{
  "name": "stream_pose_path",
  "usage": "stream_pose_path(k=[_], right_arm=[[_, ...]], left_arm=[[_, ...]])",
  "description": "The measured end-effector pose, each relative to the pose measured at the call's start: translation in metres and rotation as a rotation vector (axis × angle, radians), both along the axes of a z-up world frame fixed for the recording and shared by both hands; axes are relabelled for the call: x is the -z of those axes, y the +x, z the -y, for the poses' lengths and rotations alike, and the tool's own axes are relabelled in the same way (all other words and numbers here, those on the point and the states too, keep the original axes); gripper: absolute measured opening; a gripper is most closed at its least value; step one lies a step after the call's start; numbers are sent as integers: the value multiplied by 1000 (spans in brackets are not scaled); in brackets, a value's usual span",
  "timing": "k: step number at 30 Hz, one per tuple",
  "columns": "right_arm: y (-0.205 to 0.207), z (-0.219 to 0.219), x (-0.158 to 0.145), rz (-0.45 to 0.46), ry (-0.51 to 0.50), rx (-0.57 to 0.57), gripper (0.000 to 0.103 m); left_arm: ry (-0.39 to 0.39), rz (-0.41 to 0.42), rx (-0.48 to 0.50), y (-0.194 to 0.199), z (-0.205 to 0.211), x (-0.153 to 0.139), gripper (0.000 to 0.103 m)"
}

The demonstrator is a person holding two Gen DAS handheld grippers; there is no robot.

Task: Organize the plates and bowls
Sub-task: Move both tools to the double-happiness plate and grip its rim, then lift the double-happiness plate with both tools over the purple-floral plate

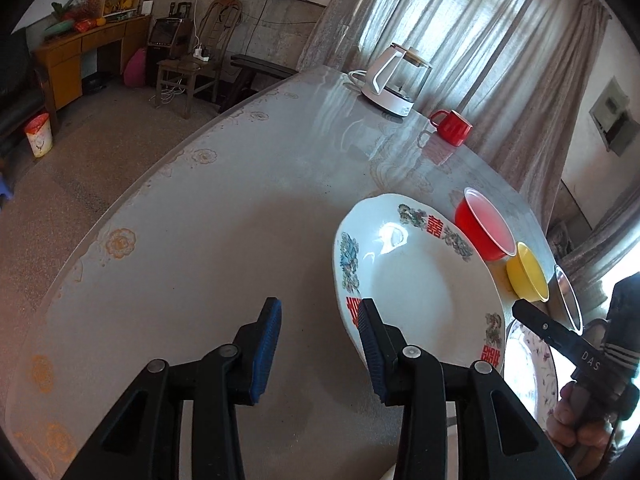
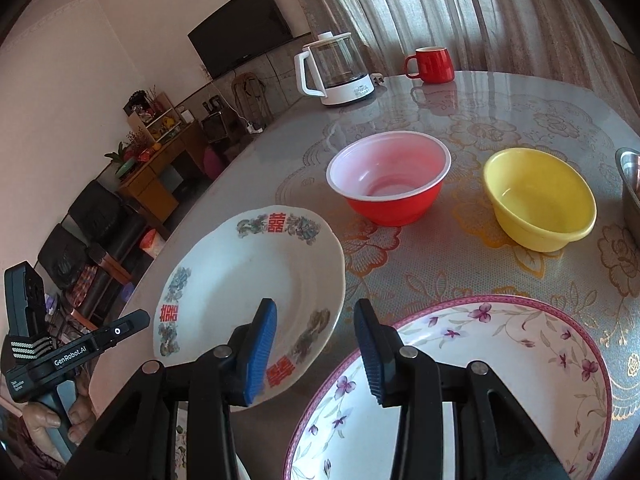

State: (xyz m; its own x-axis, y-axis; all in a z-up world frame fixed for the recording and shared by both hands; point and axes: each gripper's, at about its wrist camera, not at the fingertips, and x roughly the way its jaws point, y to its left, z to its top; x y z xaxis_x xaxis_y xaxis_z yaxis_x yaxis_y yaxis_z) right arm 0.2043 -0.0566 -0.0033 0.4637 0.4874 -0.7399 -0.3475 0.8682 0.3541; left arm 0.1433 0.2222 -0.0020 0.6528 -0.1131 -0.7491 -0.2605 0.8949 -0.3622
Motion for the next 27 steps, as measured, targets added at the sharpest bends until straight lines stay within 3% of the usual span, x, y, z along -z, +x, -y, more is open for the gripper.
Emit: stream_pose_path(k=[12,19,22,27], right_arm=[[28,-17,25,-71,-20,-21,38],[37,-26,34,-110,-35,-74,42],[36,-30,34,-110,-59,-75,42],[32,-32,33,-106,-82,-94,42]], left_arm=[[-59,-42,66,45,6,19,39],[24,-48,121,65,26,20,37],[18,-51,106,63,22,20,29],[42,-32,113,57,21,16,29]])
